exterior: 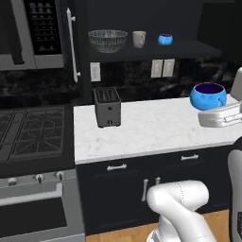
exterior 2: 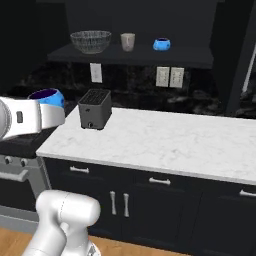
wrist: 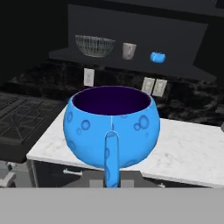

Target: Gather all objects into one cabinet and sort the glasses and bowls to opposite sides.

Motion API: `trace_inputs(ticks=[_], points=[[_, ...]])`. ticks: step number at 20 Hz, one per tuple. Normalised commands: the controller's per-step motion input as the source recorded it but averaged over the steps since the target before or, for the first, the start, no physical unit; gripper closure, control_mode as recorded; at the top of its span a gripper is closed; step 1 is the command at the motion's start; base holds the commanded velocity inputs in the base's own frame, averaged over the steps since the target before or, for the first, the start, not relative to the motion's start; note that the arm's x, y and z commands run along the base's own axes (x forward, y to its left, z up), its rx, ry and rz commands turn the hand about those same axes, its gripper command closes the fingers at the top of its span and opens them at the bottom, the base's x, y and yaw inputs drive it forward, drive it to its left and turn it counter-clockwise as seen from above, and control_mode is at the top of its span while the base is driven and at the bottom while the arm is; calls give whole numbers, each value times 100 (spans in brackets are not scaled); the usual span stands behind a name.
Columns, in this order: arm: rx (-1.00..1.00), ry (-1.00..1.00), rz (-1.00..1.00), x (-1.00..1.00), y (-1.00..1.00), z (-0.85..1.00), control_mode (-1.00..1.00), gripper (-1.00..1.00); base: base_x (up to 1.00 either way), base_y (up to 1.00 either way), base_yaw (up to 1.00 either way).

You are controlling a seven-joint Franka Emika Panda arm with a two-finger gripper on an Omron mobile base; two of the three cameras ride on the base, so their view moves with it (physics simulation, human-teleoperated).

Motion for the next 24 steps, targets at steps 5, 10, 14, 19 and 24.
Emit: trace_inputs(ticks=[5, 10, 14, 19, 24], points=[[0, 0, 0, 0, 0, 0, 100, 100, 50, -36, -18], [0, 0, 0, 0, 0, 0, 100, 100, 55, -32, -18], [0, 0, 0, 0, 0, 0, 100, 100, 49, -5, -24], [0, 0, 0, 0, 0, 0, 100, 100, 50, -6, -23], [0, 0, 0, 0, 0, 0, 100, 100, 53, -13, -3]])
